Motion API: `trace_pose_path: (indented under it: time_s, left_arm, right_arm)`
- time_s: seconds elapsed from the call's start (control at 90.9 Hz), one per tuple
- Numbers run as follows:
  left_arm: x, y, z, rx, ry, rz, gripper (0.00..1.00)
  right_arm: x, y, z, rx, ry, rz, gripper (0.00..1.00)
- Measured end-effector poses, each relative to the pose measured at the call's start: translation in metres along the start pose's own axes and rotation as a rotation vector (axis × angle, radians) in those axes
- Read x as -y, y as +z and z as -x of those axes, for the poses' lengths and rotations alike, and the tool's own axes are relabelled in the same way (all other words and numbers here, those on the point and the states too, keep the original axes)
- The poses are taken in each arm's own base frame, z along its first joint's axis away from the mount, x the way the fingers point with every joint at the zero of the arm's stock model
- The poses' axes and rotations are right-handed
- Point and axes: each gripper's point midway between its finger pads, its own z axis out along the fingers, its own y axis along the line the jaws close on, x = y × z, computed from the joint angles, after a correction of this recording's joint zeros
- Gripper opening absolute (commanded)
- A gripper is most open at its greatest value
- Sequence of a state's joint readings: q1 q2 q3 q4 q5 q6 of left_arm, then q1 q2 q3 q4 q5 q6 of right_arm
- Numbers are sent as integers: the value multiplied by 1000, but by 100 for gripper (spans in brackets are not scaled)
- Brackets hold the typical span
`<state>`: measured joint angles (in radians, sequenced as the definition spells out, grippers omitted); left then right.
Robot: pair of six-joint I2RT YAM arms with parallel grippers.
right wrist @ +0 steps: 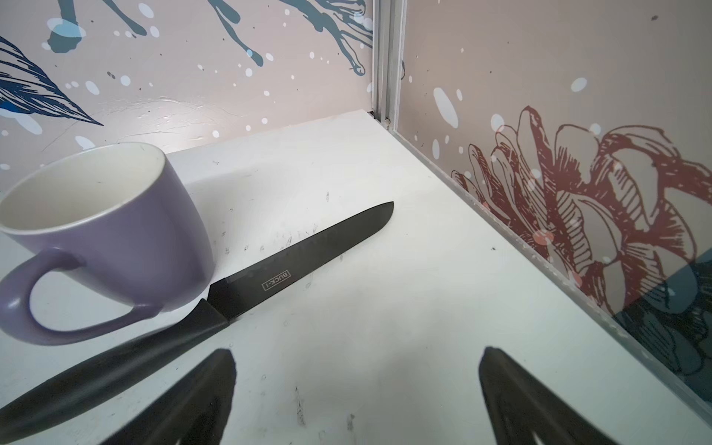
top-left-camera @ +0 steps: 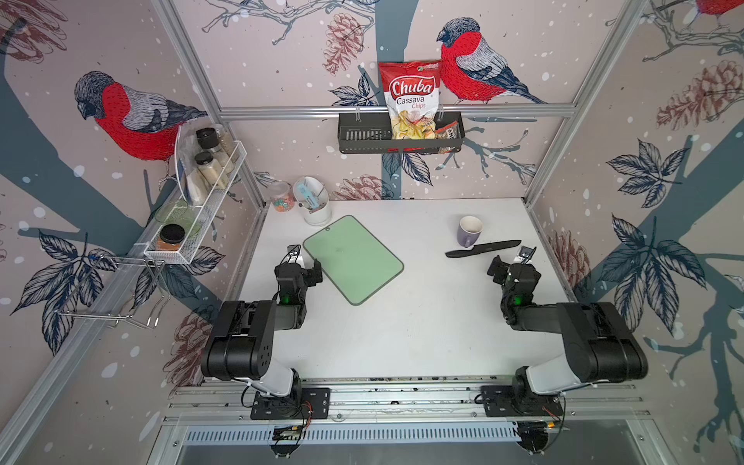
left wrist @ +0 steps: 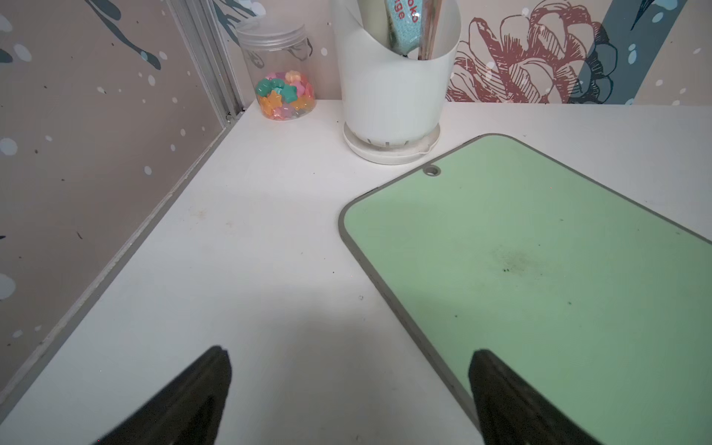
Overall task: Align the knife with the edge of the cutting board
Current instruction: Adjust the distractor at the corner of the board.
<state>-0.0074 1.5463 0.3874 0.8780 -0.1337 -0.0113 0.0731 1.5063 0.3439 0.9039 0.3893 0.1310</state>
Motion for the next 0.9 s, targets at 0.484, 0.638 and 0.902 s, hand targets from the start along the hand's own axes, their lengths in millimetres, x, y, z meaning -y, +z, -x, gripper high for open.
trace_pose_path:
  time_s: [0.484, 0.638, 0.902]
  left_arm:
    - [0, 0, 0, 0, 0, 0, 98]
    - [-1, -5, 3, 10, 6, 31, 98]
    - [-26, -50, 96, 162, -168, 191, 98]
  right_arm:
    - [0, 0, 0, 0, 0, 1, 100]
    - [0, 0, 0, 0, 0, 0, 100]
    - [-12, -11, -1, 24, -27, -2, 100]
